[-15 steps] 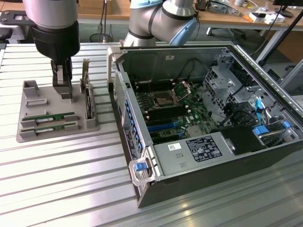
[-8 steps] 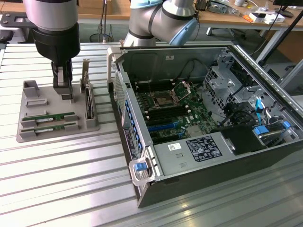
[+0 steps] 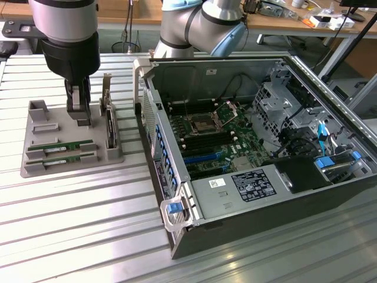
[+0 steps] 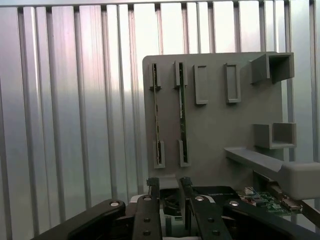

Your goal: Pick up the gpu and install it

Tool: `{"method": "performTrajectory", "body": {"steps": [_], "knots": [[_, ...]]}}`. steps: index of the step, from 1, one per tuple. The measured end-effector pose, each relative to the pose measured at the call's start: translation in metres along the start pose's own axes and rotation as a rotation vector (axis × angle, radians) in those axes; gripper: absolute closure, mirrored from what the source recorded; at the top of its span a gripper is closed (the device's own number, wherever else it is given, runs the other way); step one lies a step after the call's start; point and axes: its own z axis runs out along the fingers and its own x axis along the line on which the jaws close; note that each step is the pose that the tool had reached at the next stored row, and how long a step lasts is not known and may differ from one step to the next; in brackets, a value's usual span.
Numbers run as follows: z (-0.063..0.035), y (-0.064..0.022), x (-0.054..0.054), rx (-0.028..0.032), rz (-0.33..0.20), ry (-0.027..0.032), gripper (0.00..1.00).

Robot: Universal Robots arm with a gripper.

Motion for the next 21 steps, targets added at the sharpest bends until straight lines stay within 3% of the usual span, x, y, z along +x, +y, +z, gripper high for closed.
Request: {"method": "performTrajectory", "body": {"steps": [21], "knots": [[0.0085,0.0014,0.0003,0.0001,0.000,-0.0001,0.70]]}}
